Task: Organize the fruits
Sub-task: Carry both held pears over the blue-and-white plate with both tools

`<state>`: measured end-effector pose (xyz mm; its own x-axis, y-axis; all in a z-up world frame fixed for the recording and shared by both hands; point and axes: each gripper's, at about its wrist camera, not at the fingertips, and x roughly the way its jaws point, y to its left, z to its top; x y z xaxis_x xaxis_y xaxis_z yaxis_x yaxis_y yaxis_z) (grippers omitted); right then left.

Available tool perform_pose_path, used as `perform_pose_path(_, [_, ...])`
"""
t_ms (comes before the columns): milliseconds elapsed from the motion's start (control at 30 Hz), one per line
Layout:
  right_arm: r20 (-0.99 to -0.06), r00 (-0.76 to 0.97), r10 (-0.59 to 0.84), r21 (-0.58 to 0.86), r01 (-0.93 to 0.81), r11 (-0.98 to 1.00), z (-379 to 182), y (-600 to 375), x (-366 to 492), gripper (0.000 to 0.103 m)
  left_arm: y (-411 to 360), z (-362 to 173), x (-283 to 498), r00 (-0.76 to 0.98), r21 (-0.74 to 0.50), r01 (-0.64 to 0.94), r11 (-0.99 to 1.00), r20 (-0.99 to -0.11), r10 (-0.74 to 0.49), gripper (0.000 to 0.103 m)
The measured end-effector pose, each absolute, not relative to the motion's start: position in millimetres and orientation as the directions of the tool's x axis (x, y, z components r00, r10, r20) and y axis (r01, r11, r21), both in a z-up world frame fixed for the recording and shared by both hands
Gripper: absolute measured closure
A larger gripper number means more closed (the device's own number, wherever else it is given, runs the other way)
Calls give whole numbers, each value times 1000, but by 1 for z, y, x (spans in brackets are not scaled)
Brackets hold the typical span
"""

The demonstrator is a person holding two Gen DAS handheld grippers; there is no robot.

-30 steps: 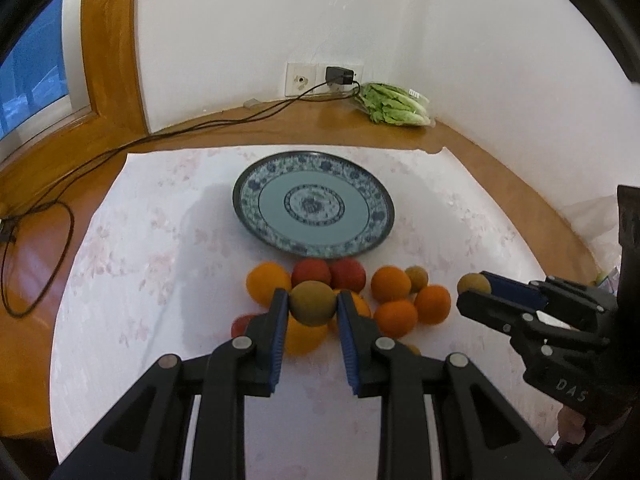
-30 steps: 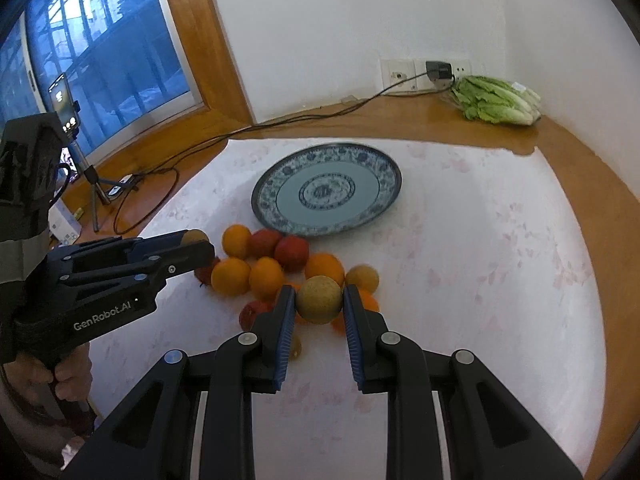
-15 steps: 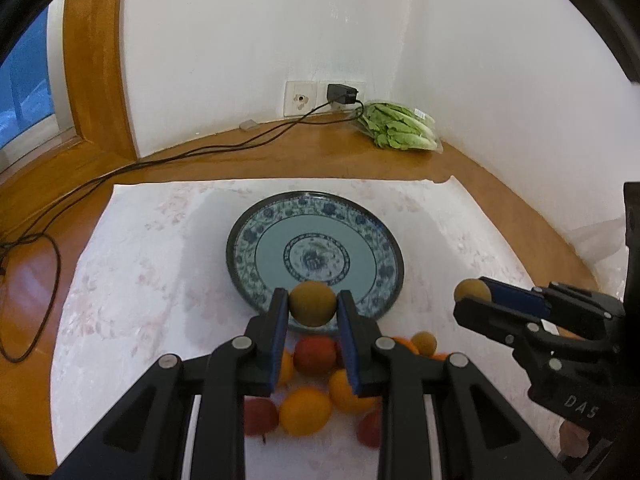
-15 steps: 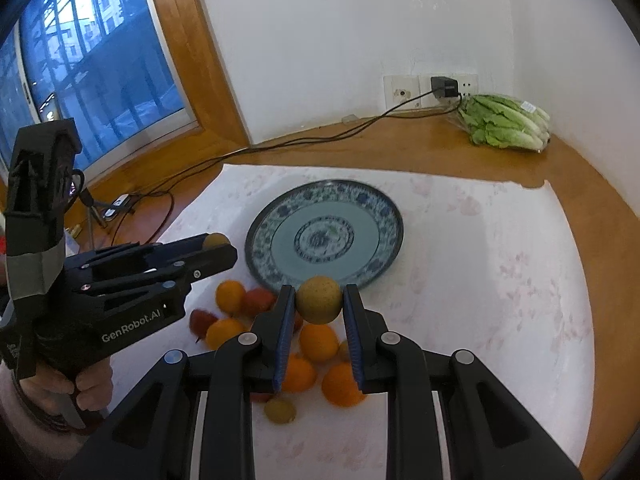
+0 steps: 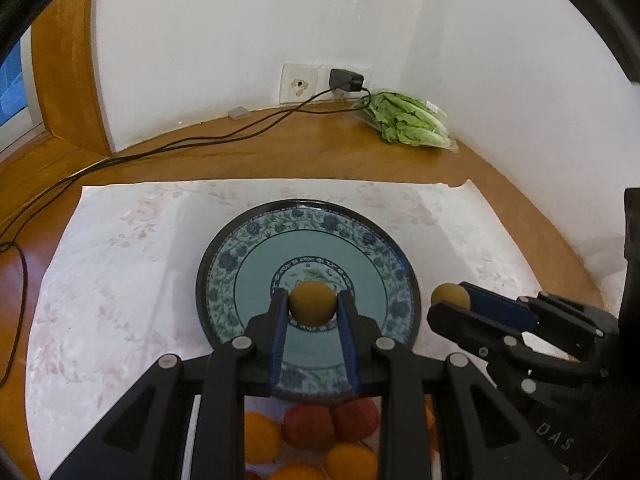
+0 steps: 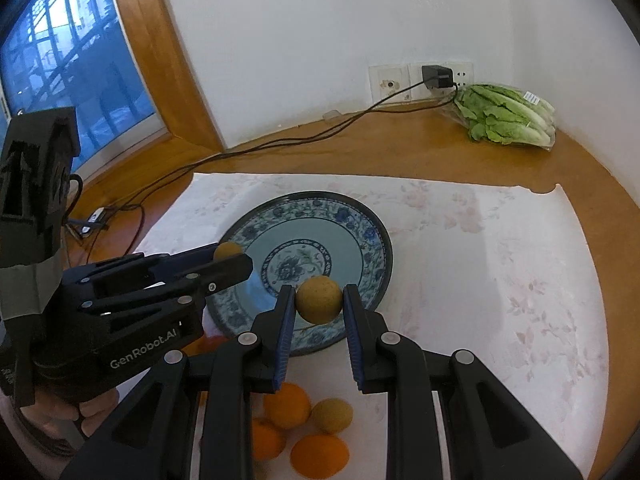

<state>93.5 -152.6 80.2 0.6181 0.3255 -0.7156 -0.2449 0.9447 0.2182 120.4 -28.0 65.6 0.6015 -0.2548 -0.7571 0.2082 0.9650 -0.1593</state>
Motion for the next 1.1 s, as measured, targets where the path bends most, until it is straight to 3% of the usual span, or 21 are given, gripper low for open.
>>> perform_pose_path(567, [-759, 573, 310, 198, -250, 948, 50, -143, 133, 78, -28, 25, 158, 524, -184, 169, 968, -815, -246, 78])
perform_pose_path(1100, [-778, 552, 300, 199, -237, 951, 34, -141, 143, 78, -30, 24, 160, 533, -172, 175, 969, -812, -240, 78])
